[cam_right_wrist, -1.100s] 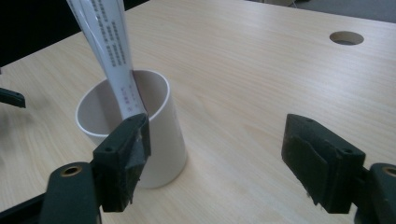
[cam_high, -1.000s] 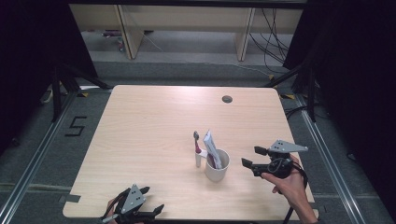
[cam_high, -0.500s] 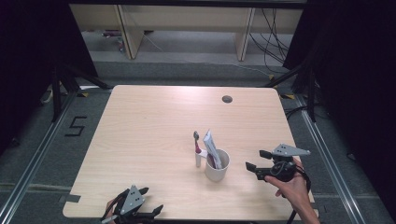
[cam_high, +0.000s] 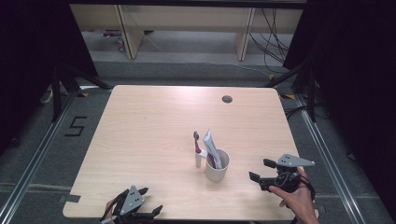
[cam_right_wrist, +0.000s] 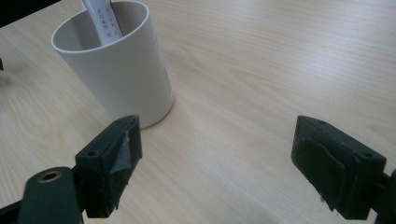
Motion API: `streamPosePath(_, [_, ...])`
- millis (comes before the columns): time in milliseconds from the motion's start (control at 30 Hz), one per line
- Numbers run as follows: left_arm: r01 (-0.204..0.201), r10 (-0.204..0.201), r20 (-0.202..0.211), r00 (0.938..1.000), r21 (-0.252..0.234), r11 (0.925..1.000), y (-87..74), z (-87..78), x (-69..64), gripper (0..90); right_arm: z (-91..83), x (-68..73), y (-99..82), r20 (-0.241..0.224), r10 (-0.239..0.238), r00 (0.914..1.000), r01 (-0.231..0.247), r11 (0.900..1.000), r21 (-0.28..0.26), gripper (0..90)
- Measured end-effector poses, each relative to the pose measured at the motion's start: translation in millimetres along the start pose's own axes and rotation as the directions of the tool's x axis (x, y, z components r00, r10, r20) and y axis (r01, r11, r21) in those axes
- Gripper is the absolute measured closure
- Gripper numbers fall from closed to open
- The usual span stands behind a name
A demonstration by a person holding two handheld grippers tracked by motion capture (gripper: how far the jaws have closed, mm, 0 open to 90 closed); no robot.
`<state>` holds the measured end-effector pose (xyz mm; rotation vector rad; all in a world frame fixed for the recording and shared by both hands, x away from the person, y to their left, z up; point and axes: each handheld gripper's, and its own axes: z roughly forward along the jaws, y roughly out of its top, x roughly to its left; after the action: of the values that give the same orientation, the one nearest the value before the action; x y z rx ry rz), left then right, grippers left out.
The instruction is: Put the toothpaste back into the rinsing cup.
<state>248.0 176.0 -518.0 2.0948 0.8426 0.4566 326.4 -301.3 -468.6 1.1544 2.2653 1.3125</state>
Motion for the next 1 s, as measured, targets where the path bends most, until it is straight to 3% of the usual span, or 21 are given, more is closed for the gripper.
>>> streamPosePath(67, [0.024,-0.024,0.004,0.9997,-0.024,0.9994,-0.2,0.7,-2.2,20.8,-0.5,1.8,-3.4,0.001,0.016,0.9999,-0.016,0.9999,0.003,17.2])
streamPosePath(133, [0.023,-0.023,0.008,0.9997,-0.018,0.9996,-0.1,0.1,-1.7,20.6,-0.4,2.2,-5.9,-0.002,0.017,0.9999,-0.017,0.9999,0.004,17.2])
streamPosePath(167, [0.015,-0.015,0.000,0.9999,-0.008,0.9999,-0.2,-0.3,-0.9,20.5,-1.3,5.1,-7.8,-0.001,0.045,0.9990,-0.045,0.9987,0.025,17.2])
streamPosePath(267, [0.027,-0.027,0.008,0.9996,-0.014,0.9996,-0.6,1.1,-1.6,20.2,-1.0,3.5,-10.8,0.006,-0.004,1.0000,0.003,0.9998,0.017,17.2])
streamPosePath(300, [0.031,-0.031,0.012,0.9994,-0.018,0.9993,-0.6,1.8,-2.0,20.2,-1.8,6.8,-11.9,-0.006,0.036,0.9993,-0.036,0.9986,0.039,17.2])
streamPosePath(333, [0.030,-0.030,0.010,0.9995,-0.017,0.9994,-0.6,1.8,-2.2,20.2,-1.0,5.2,-13.0,-0.004,0.000,1.0000,0.000,0.9997,0.024,17.2])
streamPosePath(367, [0.032,-0.031,0.011,0.9994,-0.019,0.9993,-0.6,2.0,-2.4,20.1,-1.1,7.8,-14.3,-0.002,0.019,0.9998,-0.019,0.9993,0.031,17.2])
streamPosePath(433, [0.040,-0.040,0.011,0.9992,-0.025,0.9989,-0.6,2.4,-2.9,20.1,-1.8,8.0,-16.0,0.013,-0.022,0.9997,0.022,0.9994,0.029,16.9])
streamPosePath(533, [0.039,-0.039,0.011,0.9992,-0.025,0.9989,-0.6,2.2,-2.5,20.1,-2.3,13.6,-19.8,-0.001,-0.006,1.0000,0.006,0.9985,0.054,16.8])
streamPosePath(567, [0.046,-0.046,0.012,0.9989,-0.031,0.9984,-0.6,2.6,-3.1,20.1,-3.5,13.4,-20.8,0.016,-0.043,0.9989,0.042,0.9977,0.052,16.7])
streamPosePath(600, [0.046,-0.046,0.012,0.9989,-0.032,0.9984,-0.6,2.6,-3.1,20.1,-3.3,16.8,-21.9,-0.006,-0.004,1.0000,0.005,0.9977,0.068,16.7])
streamPosePath(633, [0.047,-0.046,0.012,0.9989,-0.032,0.9984,-0.6,2.6,-3.1,20.1,-4.3,15.5,-22.7,0.011,-0.052,0.9986,0.052,0.9967,0.063,16.7])
streamPosePath(667, [0.047,-0.046,0.011,0.9989,-0.032,0.9984,-0.7,2.5,-3.1,20.1,-4.6,17.7,-24.0,-0.007,-0.034,0.9994,0.035,0.9965,0.076,16.6])
streamPosePath(700, [0.041,-0.041,0.010,0.9991,-0.026,0.9988,-0.7,1.9,-2.6,20.1,-4.4,17.6,-24.7,-0.003,-0.049,0.9988,0.050,0.9962,0.071,16.7])
streamPosePath(733, [0.041,-0.041,0.010,0.9991,-0.026,0.9988,-0.8,1.9,-2.5,20.1,-5.7,20.8,-25.9,-0.017,-0.022,0.9996,0.023,0.9957,0.090,16.7])
streamPosePath(767, [0.042,-0.042,0.010,0.9991,-0.026,0.9988,-0.8,2.0,-2.5,20.1,-6.2,19.6,-26.9,-0.014,-0.058,0.9982,0.059,0.9950,0.081,16.6])
streamPosePath(800, [0.044,-0.044,0.010,0.9990,-0.027,0.9987,-0.8,2.0,-2.5,20.1,-6.9,22.5,-28.0,-0.019,-0.028,0.9994,0.030,0.9954,0.092,16.7])
streamPosePath(833, [0.043,-0.043,0.010,0.9990,-0.027,0.9987,-0.7,2.0,-2.5,20.0,-7.4,21.2,-29.0,-0.008,-0.067,0.9977,0.068,0.9939,0.088,16.6])
streamPosePath(867, [0.042,-0.042,0.010,0.9991,-0.026,0.9988,-0.7,2.0,-2.6,20.0,-7.8,23.3,-30.2,-0.025,-0.042,0.9988,0.045,0.9935,0.105,16.6])
streamPosePath(967, [0.035,-0.035,0.012,0.9993,-0.016,0.9993,-0.7,1.4,-1.5,19.8,-7.4,22.9,-34.1,-0.037,-0.062,0.9974,0.066,0.9912,0.115,16.6])
streamPosePath(1000, [0.035,-0.035,0.010,0.9993,-0.018,0.9992,-0.9,1.8,-1.0,19.6,-7.9,24.8,-35.6,-0.031,-0.045,0.9985,0.049,0.9900,0.132,16.6])
